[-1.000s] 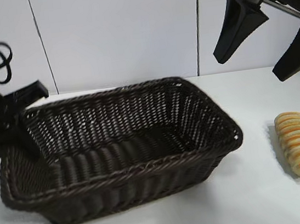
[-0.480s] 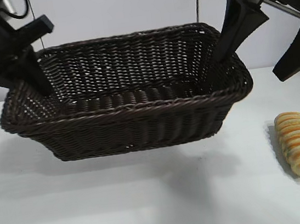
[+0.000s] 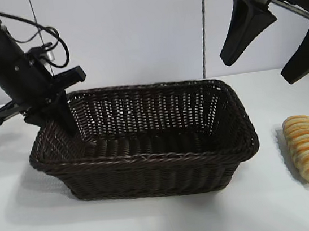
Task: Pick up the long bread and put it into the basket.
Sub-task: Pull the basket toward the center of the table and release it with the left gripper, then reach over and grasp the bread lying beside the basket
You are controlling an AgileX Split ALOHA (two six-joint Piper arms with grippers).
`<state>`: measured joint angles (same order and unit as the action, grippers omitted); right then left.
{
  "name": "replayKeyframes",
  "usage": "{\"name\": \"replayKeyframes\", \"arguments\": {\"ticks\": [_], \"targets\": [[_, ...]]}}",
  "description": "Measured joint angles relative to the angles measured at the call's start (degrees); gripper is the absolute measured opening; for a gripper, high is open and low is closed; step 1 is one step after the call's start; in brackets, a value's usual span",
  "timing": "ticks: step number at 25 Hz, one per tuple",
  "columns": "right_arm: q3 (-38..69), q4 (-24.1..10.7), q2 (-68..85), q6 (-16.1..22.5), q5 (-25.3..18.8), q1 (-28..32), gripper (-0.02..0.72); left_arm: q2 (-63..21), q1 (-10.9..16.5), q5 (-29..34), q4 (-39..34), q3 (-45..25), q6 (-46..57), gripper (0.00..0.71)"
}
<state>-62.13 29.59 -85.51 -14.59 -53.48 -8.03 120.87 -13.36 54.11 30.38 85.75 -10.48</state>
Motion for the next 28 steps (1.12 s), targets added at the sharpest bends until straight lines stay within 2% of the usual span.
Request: {"name": "replayKeyframes", "arguments": {"ticks": [1,2,6,11,18,25,28], "targets": [[0.0,0.0,0.0,0.0,0.0,0.0,0.695,-0.3,0.0,0.1,0.0,0.0,0.3,0.567],[0.0,0.0,0.0,0.0,0.0,0.0,0.695,-0.9,0.0,0.2,-0.1,0.0,0.7,0.615],[0.0,0.0,0.0,0.1,-0.1,0.0,0.695,-5.0,0.0,0.8,-4.0,0.0,3.8,0.68],[0.0,0.0,0.0,0.2,-0.1,0.0,0.695,-12.7,0.3,4.8,-12.3,0.0,7.5,0.692],[0.0,0.0,0.0,0.2,-0.6,0.0,0.695,-25.5,3.2,8.4,-13.7,0.0,8.3,0.694],[0.0,0.0,0.0,0.2,-0.6,0.0,0.695,-36.3,3.9,10.7,-17.4,0.0,8.5,0.694],[0.0,0.0,0.0,0.2,-0.6,0.0,0.695,-37.6,6.7,12.1,-18.6,0.0,8.7,0.694]]}}
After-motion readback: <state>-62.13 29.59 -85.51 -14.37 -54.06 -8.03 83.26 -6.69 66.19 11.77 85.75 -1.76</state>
